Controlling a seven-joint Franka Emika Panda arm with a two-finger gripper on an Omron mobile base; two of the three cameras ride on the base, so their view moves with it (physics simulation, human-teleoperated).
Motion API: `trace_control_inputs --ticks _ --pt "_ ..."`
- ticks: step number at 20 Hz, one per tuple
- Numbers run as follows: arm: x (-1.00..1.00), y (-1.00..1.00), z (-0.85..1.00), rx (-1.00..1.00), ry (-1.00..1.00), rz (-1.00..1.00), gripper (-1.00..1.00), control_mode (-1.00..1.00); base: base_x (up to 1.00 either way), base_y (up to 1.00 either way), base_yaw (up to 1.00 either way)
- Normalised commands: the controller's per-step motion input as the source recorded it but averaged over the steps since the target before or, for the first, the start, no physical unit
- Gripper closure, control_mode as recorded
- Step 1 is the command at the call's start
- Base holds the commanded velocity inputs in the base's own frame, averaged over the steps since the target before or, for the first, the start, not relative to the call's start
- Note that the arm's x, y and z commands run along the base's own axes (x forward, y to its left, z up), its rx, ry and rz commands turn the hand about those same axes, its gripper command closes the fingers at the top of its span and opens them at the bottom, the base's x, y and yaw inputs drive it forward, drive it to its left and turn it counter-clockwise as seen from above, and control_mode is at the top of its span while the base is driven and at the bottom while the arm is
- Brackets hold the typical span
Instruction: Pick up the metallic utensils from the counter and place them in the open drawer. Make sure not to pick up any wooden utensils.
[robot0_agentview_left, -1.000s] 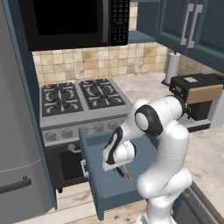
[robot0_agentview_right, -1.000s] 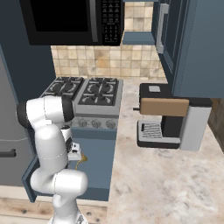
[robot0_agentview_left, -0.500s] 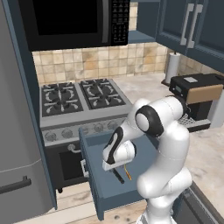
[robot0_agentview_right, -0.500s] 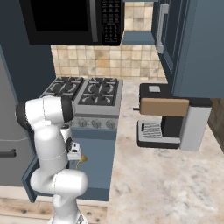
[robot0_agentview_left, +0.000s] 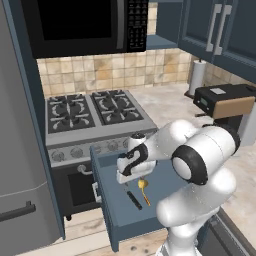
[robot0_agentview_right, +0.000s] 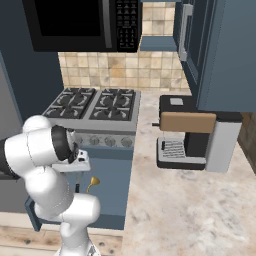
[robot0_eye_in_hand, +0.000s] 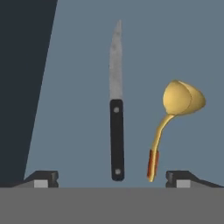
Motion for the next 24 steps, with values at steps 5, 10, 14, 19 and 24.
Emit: trace_control_inputs --ticks 5,10,14,19,24 --pt "0.07 0.01 1.00 -0.06 0.02 0.00 -1.00 -1.00 0.00 0.00 0.00" --pt "0.03 0.00 1.00 -0.06 0.04 0.00 -1.00 -1.00 0.00 0.00 0.00" --pt "-0.04 -0.10 1.00 -0.01 0.03 0.00 -1.00 -1.00 0.00 0.00 0.00" --pt "-0.35 -0.19 0.90 0.00 -0.03 0.00 -1.00 -1.00 0.00 0.00 0.00" --pt "-0.66 -0.20 0.85 0.01 -0.02 0.00 -1.00 -1.00 0.00 0.00 0.00"
